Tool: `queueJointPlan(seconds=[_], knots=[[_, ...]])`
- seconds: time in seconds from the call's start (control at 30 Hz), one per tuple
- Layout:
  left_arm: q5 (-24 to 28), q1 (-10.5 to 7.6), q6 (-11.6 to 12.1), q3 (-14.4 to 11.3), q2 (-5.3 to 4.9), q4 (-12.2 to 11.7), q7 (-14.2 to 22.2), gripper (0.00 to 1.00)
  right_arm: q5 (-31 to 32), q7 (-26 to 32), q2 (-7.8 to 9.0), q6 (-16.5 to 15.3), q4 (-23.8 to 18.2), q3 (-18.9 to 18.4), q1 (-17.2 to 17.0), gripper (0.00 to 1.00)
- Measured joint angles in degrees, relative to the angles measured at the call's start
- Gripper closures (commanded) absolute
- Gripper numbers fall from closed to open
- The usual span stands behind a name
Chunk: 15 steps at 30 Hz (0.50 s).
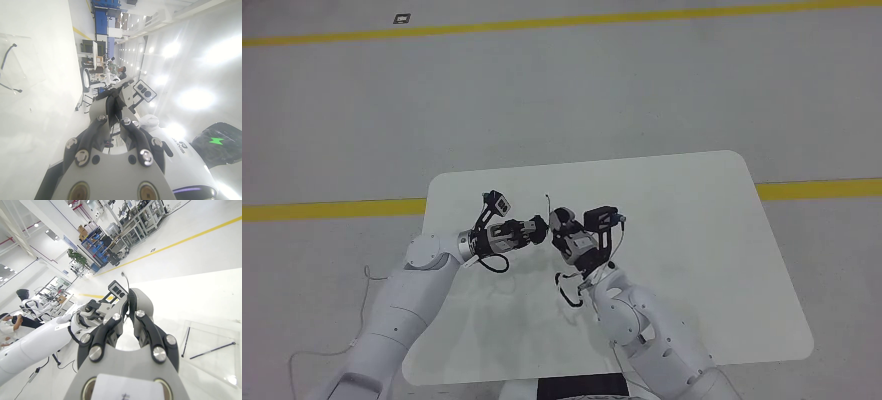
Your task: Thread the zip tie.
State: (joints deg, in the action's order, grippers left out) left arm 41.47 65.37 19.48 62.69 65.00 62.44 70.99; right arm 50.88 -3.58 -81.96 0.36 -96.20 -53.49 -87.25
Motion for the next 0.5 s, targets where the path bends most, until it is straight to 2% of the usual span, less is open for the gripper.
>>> queueJointPlan(seconds=[0.37,0.5], knots=[[0.00,0.00,0.00,0.00,0.00,0.00,0.00,1.00,-0.79,-4.33,0.46,-0.60,-1.10,-3.55,-1.98,0.00],[0.00,0.00,0.00,0.00,0.00,0.00,0.00,1.00,-0.81,-4.40,0.46,-0.51,-1.14,-3.61,-2.00,0.00]])
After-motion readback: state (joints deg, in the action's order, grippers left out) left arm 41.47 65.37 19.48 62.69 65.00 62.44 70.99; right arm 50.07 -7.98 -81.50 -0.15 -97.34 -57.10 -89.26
